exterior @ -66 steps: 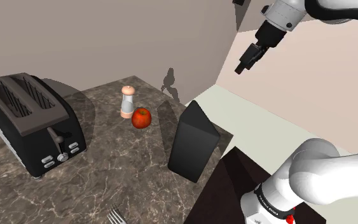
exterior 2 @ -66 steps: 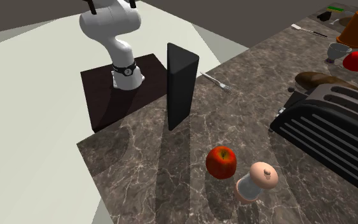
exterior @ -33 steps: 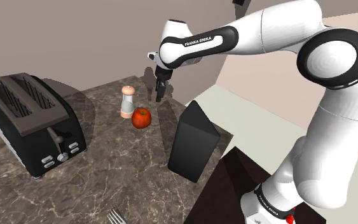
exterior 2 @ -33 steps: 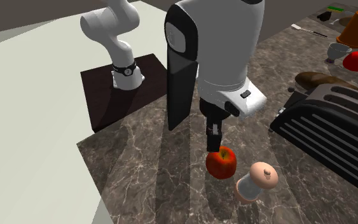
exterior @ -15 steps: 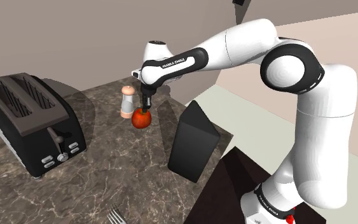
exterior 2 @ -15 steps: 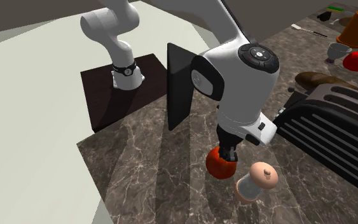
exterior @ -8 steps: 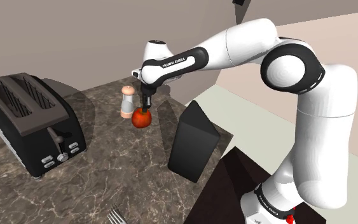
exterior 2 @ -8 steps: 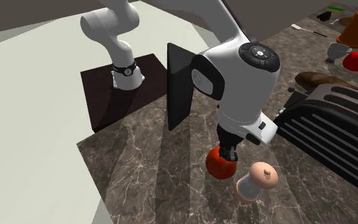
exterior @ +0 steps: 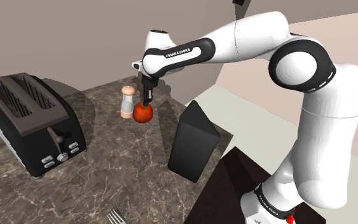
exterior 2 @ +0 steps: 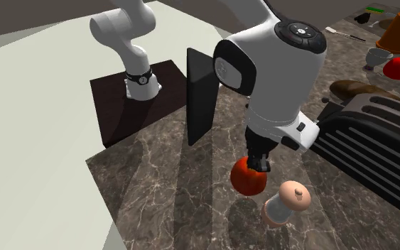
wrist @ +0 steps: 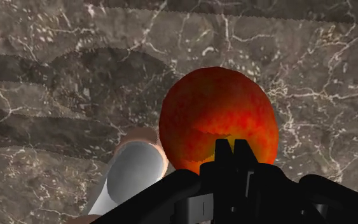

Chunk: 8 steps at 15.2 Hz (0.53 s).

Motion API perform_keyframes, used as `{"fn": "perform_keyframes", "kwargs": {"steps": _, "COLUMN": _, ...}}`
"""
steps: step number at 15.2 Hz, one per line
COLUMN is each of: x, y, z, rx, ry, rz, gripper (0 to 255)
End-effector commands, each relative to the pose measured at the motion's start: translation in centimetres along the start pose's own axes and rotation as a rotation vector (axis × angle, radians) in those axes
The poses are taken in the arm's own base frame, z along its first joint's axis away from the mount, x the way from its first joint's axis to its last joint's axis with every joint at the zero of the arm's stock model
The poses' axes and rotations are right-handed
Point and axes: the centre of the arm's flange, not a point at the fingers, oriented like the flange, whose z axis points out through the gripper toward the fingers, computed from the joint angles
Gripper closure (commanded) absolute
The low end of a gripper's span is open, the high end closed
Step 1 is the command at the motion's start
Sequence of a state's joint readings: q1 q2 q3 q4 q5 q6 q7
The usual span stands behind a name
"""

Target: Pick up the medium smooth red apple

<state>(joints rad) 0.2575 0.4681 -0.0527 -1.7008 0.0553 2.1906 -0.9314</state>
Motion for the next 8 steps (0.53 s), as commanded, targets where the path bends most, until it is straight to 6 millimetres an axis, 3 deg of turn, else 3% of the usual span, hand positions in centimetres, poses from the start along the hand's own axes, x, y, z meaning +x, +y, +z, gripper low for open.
{"fn": "perform_keyframes", "kwargs": {"steps": 1, "x": 0.1, "y": 0.1, "z": -1.1, "rx": 0.0, "ry": 0.0, "rz": 0.0, "gripper": 255}}
{"fn": "perform_keyframes", "kwargs": {"steps": 6, "x": 0.2, "y": 0.1, "z": -3.7, "rx": 0.0, "ry": 0.0, "rz": 0.0, "gripper": 255}}
{"fn": "perform_keyframes", "kwargs": {"steps": 8, "x": 0.2, "y": 0.1, "z": -3.8, "rx": 0.0, "ry": 0.0, "rz": 0.0, "gripper": 255}}
